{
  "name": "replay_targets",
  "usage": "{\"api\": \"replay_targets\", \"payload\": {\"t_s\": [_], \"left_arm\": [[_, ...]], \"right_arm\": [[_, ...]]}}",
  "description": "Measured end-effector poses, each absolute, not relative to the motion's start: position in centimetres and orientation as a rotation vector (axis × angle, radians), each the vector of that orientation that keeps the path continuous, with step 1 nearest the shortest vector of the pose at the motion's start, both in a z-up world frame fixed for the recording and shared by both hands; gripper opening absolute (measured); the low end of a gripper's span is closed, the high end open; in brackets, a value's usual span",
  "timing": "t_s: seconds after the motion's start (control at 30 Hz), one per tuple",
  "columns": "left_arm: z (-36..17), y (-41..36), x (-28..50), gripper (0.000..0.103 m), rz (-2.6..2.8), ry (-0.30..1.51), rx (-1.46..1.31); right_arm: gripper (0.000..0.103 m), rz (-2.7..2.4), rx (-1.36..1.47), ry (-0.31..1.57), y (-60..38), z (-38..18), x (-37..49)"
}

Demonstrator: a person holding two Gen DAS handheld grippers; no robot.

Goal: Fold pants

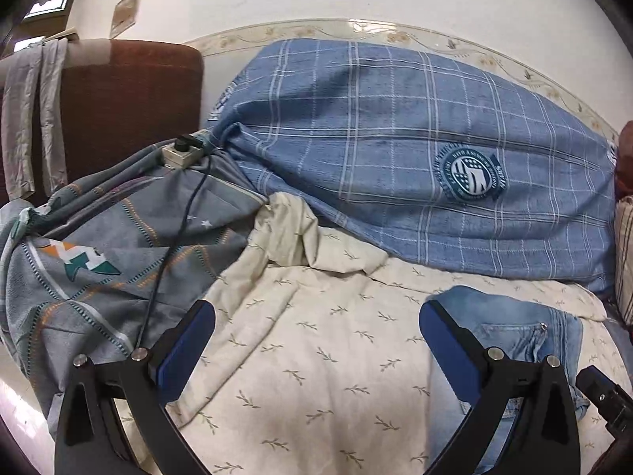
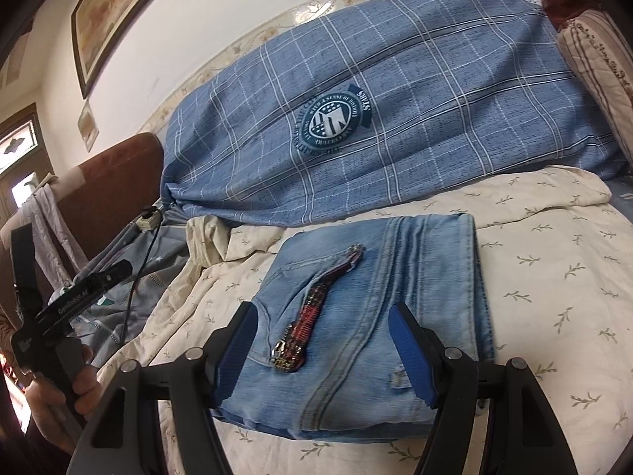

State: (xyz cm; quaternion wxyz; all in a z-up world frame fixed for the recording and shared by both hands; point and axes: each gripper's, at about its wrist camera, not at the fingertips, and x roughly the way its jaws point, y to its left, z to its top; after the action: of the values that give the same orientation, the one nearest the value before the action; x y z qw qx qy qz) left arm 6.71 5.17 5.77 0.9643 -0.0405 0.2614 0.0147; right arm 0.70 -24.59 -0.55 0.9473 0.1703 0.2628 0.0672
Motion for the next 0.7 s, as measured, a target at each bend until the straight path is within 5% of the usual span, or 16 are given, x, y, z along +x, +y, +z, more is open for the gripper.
{"api": "replay_targets", "payload": {"t_s": [0.7], "left_arm": [[5.9, 8.5, 7.0, 0.103, 0.108, 0.517, -0.123]], "right_arm": [[0.072, 0.151, 0.332, 0.551, -23.4, -0.9, 1.4]]}}
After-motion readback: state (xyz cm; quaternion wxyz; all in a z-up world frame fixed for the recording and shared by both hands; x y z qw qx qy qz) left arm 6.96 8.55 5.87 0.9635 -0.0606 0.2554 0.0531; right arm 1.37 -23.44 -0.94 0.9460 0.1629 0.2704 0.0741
